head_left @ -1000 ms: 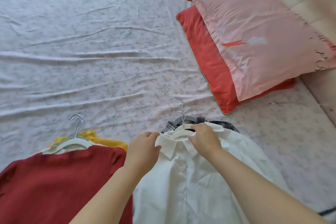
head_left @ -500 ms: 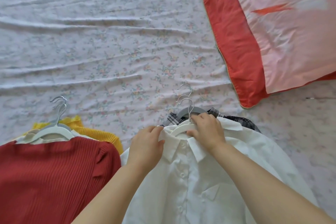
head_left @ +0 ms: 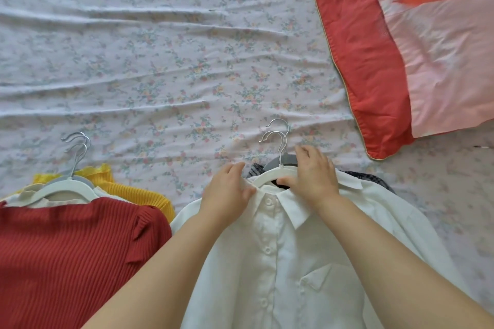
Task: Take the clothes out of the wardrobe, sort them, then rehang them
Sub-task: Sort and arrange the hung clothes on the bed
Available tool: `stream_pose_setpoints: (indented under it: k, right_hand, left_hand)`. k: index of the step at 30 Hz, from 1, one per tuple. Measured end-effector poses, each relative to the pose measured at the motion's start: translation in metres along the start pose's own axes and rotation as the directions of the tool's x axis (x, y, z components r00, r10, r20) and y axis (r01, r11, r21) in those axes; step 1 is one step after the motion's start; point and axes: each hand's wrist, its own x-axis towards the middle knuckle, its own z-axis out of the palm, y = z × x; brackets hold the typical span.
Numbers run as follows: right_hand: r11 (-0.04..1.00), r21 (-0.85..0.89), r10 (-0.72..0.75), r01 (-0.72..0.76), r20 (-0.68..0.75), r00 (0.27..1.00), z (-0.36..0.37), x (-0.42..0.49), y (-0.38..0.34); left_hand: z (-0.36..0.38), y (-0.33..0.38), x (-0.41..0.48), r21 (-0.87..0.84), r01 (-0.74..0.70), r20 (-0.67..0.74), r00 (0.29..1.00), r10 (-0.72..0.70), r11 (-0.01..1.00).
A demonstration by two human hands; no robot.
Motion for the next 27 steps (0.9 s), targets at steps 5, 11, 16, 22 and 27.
stream_pose_setpoints:
  k: [5,11,16,22,27]
  right_hand:
    - [1.000,0.015,-0.005,0.004,0.076,0.997,-0.011,-0.004,0.005]
    - [0.991,0.095,-0.094,0.093,0.009,0.996,-0.032,-0.035,0.016]
    - [0.955,0.259,-0.074,0.146,-0.266,0.961,-0.037,-0.070,0.018]
    - [0.938,0.278,-0.042,0.208,-0.504,0.863,-0.086,-0.121,0.007]
    - [0.961,0.183,-0.061,0.208,-0.591,0.804,-0.138,-0.173,-0.009]
  left_hand:
    - [0.000,0.002,-0.002,-0.035,0.004,0.063,0.998,-0.002,0.999]
    - [-0.002,0.008,-0.014,-0.068,-0.027,0.119,0.992,0.035,0.997]
    - [-0.012,0.017,-0.040,-0.205,-0.060,-0.015,0.998,0.058,0.977]
    - [-0.049,0.048,-0.092,-0.272,-0.239,-0.233,0.956,0.178,0.932]
    - [-0.086,0.072,-0.146,-0.307,-0.337,-0.297,0.922,0.247,0.890]
